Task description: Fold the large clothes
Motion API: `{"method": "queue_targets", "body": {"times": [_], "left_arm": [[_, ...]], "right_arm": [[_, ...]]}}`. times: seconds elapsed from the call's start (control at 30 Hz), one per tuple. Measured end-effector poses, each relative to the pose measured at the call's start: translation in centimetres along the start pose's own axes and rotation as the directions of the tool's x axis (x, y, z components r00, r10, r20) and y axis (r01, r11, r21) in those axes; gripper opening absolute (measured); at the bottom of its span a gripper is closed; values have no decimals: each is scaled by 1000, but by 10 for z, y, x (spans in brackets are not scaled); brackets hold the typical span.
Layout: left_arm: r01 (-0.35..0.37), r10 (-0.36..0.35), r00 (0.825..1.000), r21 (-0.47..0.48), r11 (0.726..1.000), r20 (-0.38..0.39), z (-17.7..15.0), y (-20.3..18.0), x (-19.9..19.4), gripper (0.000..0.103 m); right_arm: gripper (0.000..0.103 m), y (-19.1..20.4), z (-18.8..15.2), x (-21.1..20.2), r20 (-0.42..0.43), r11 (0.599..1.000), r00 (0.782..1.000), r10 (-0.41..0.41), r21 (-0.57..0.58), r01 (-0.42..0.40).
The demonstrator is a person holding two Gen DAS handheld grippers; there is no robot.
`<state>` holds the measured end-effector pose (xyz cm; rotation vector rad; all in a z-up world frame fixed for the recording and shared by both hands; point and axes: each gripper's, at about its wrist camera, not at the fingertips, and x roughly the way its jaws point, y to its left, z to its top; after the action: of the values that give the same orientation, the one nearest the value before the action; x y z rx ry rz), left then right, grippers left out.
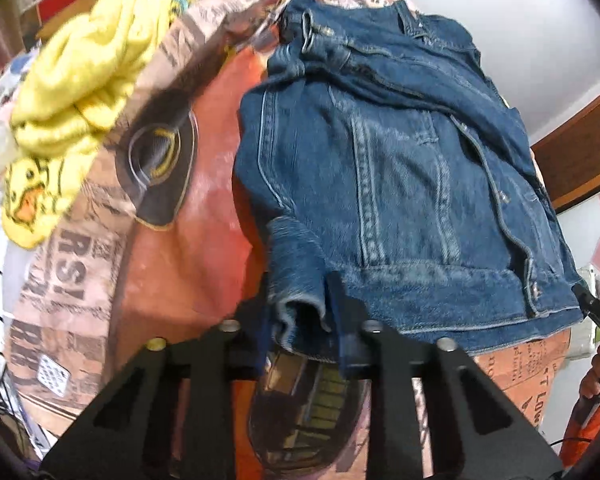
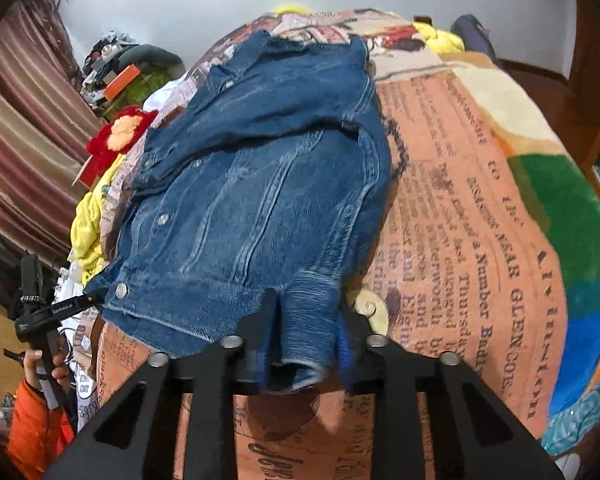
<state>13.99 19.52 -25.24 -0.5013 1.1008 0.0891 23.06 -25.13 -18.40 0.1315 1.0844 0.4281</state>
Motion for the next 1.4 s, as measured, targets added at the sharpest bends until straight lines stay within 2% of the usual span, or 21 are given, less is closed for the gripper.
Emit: {"method": "queue_targets", "body": {"times": [0.1,0.37,0.53,0.77,0.9,1.0,1.27,1.33,1.37,1.4], "left_arm": [[3,-3,999,10,1000,38,10,-3,-11,13],[0,-19,981,99,995,195,49,-33,-57,11],[-14,-32,952,149,989,304,83,-54,-82,11],[6,-65,906,141,990,419,144,-66,-103,10],[-50,-23,885,143,988,466,181,-74,-97,10],[-71,-1,881,136,988,472,206,-77,-86,10],[-113,51,884,105,988,465,270,-79,-44,8],[-128,68,880,97,987,470,286,-82,-33,5],[-143,82,875,91,986,477,293,-83,-27,0],[-162,102,867,84,983,488,301,-84,-22,0]], "right_arm": [[17,0,9,-5,18,1000,1000,12,-1,-12],[14,16,51,-19,102,997,994,40,-72,-33],[13,24,91,-25,166,995,985,40,-99,-24],[13,37,158,-28,264,991,964,30,-135,6],[13,43,194,-21,301,989,953,26,-144,18],[13,46,219,-8,312,988,950,13,-148,35],[13,35,285,49,288,993,957,-29,-103,61],[13,29,299,63,275,995,961,-36,-84,62],[13,26,307,72,266,995,963,-41,-75,63],[13,21,316,85,249,996,967,-47,-63,65]]}}
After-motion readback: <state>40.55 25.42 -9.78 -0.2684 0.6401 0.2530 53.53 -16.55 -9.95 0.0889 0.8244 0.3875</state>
